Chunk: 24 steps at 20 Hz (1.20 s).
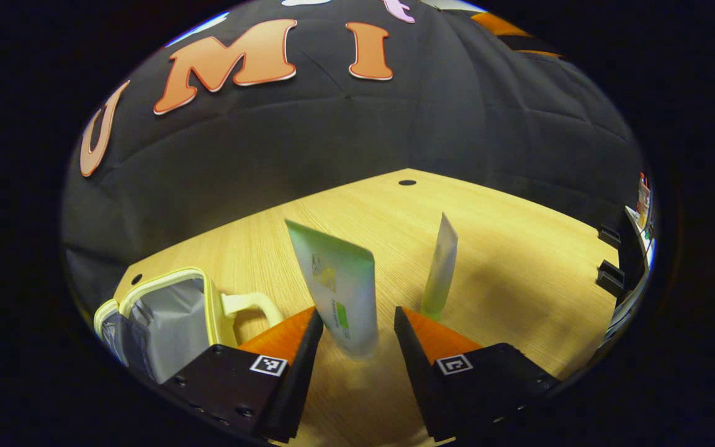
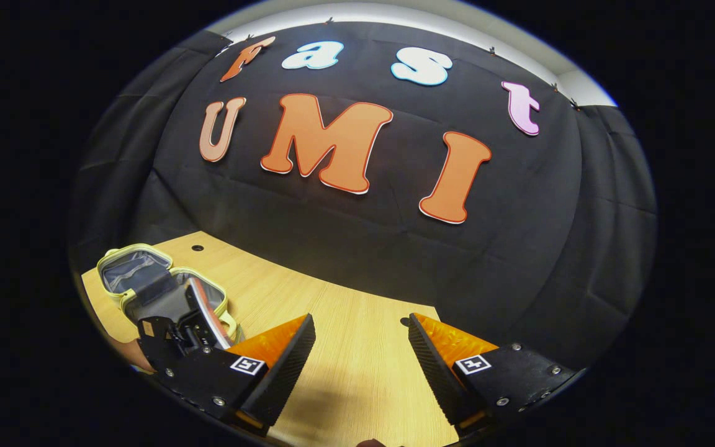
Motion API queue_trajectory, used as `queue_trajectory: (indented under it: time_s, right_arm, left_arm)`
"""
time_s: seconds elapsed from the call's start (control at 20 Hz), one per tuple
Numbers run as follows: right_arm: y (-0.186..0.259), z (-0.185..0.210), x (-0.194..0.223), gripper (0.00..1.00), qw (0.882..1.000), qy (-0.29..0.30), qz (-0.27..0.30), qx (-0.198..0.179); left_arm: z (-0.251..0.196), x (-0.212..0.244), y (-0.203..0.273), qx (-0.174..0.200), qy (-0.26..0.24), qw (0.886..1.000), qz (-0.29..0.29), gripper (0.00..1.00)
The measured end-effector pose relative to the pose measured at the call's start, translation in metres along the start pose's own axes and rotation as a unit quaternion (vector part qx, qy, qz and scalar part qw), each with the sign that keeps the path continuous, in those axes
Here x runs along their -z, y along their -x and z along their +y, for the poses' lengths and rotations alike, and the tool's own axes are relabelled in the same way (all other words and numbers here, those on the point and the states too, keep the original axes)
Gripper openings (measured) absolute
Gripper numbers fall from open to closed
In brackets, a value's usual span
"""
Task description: First open the suitcase, pack the skin care products into it, and then close the suitcase.
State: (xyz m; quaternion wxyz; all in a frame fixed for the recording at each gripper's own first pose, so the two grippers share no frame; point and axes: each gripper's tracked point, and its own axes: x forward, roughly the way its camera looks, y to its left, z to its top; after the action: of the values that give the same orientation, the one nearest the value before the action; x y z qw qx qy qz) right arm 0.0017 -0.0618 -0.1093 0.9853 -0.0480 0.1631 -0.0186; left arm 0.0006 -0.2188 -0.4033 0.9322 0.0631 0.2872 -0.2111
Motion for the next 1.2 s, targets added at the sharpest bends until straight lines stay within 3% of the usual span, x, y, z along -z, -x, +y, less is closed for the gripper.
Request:
queue_trajectory:
  time_s: [0.05,0.1,0.3,0.55,0.75,1.0,1.2]
  right_arm:
    - [0.000,0.002,0.002,0.96,1.000,0.002,0.002,-0.003]
    - [0.000,0.003,0.004,0.96,1.000,0.005,0.003,-0.006]
    - [-0.001,0.008,0.019,0.96,1.000,0.008,0.011,-0.016]
    - [-0.011,0.010,0.040,0.96,0.999,-0.008,0.027,-0.031]
    - [-0.016,0.036,0.067,0.96,0.996,-0.027,0.045,-0.071]
    - [-0.031,0.075,0.098,0.96,0.990,-0.021,0.061,-0.125]
    - [-0.051,0.093,0.130,0.96,0.984,-0.020,0.088,-0.155]
  left_arm:
    - [0.002,-0.001,-0.002,-0.001,-0.004,1.000,0.002,0.69]
    - [0.002,-0.003,-0.007,0.000,-0.001,1.000,-0.002,0.54]
    - [0.002,-0.006,0.001,-0.003,0.012,1.000,0.004,0.43]
    - [0.015,-0.039,0.028,-0.018,0.043,0.999,-0.024,0.44]
    - [0.038,-0.080,0.062,-0.042,0.051,0.996,-0.056,0.43]
    - [0.082,-0.107,0.102,-0.097,0.067,0.990,-0.072,0.43]
    - [0.126,-0.095,0.133,-0.153,0.083,0.983,-0.057,0.43]
